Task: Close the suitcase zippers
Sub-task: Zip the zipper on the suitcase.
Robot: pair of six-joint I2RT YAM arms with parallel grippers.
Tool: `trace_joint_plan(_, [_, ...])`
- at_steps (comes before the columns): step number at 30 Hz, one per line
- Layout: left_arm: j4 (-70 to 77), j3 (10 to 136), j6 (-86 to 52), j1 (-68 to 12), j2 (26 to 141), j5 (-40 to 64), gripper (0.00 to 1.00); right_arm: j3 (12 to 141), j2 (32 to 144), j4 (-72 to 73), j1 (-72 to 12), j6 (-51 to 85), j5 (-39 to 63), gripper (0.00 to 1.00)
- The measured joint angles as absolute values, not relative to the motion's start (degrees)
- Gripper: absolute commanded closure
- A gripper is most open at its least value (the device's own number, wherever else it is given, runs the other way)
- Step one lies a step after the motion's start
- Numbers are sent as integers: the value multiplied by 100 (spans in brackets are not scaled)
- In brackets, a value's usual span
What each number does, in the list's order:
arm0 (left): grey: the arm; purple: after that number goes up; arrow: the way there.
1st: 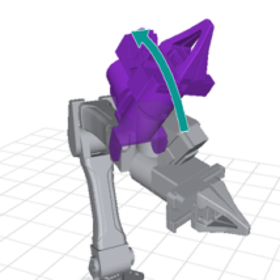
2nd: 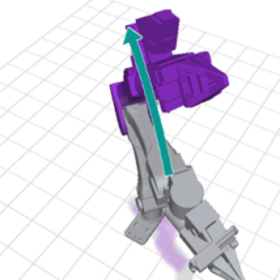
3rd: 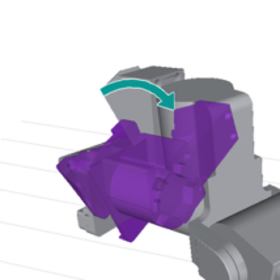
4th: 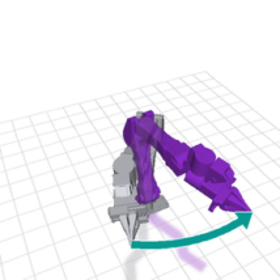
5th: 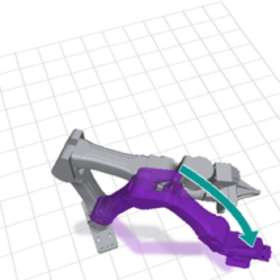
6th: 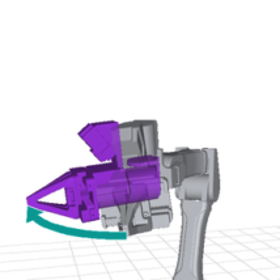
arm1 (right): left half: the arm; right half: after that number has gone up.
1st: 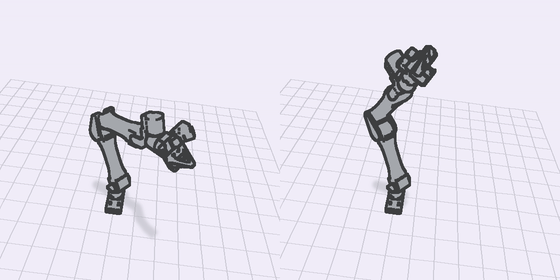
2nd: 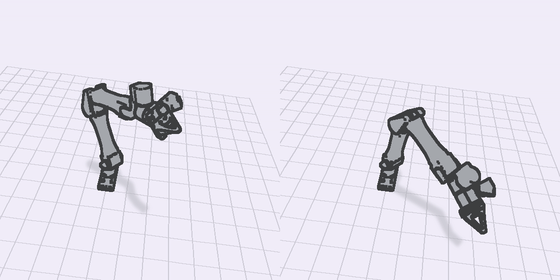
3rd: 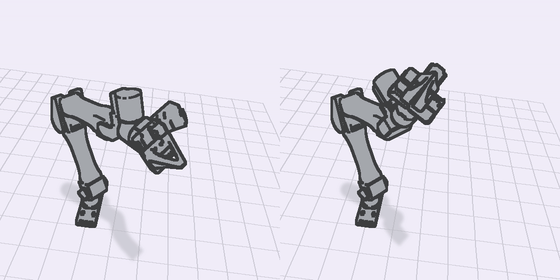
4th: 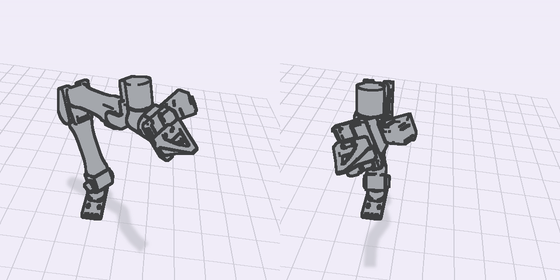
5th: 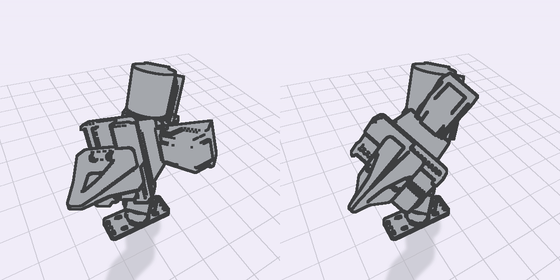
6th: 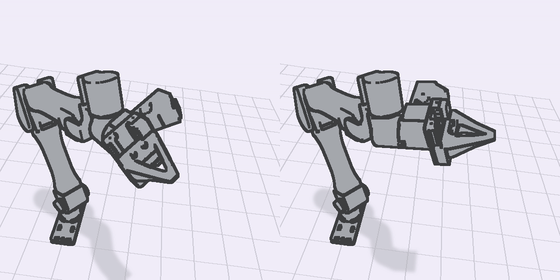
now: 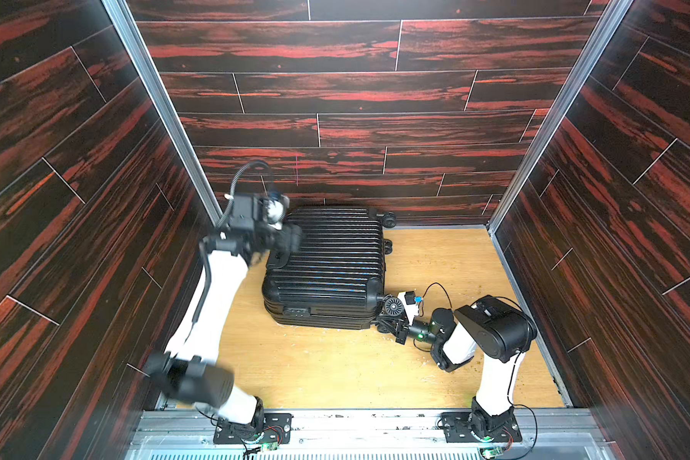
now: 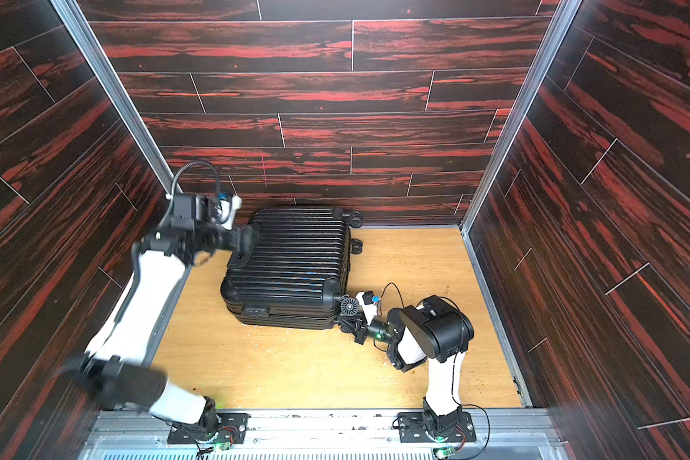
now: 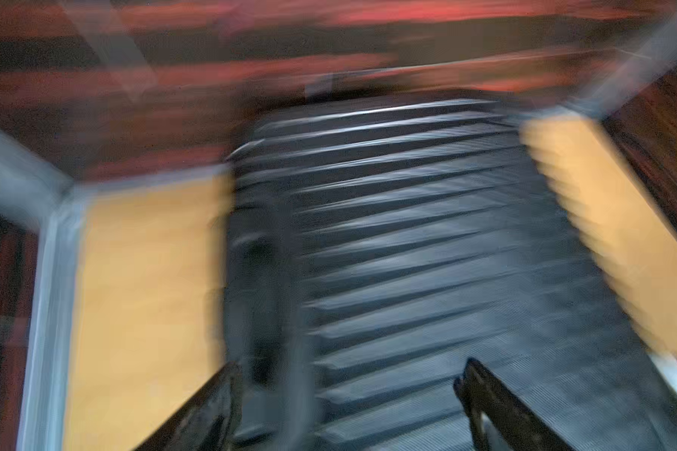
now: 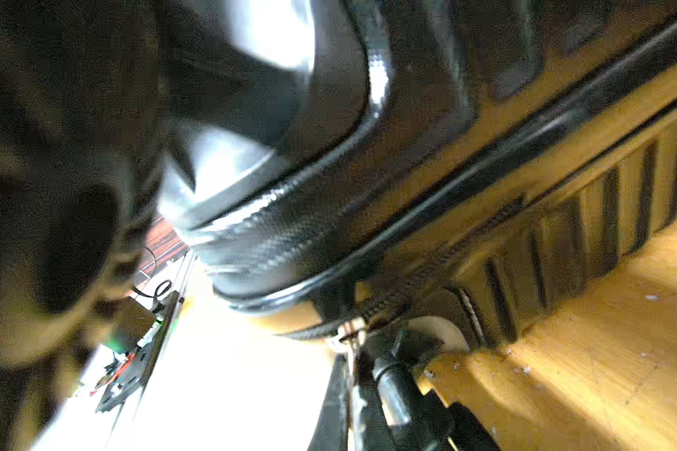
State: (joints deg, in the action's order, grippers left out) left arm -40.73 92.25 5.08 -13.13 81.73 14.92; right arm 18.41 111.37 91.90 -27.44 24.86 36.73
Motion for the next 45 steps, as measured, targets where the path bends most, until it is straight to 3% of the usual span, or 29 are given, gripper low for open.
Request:
trace_joint_plan(6, [-3830, 8141, 2255, -2869, 7483, 2071, 10, 1841, 11098, 9150, -2749, 2912, 3745, 100])
trace_joint_plan(16, [-3977, 7669, 3892, -3863, 8055, 1291, 11, 1872, 10503, 8193, -2749, 3295, 3881, 100])
trace_joint_plan(24, [-2781, 7216, 3957, -4342, 8252, -73, 15, 1933, 10328, 7883, -2766, 4023, 3968, 100])
trace_joint_plan(31, [-2108, 7253, 3273, -4584, 8646, -858, 16, 1695, 10394, 8414, -2840, 4440, 3310, 100])
trace_joint_plan(45, [-1968, 7975, 2250, -4733, 9445, -1461, 18, 1592, 10390, 8680, -2978, 4534, 2327, 100])
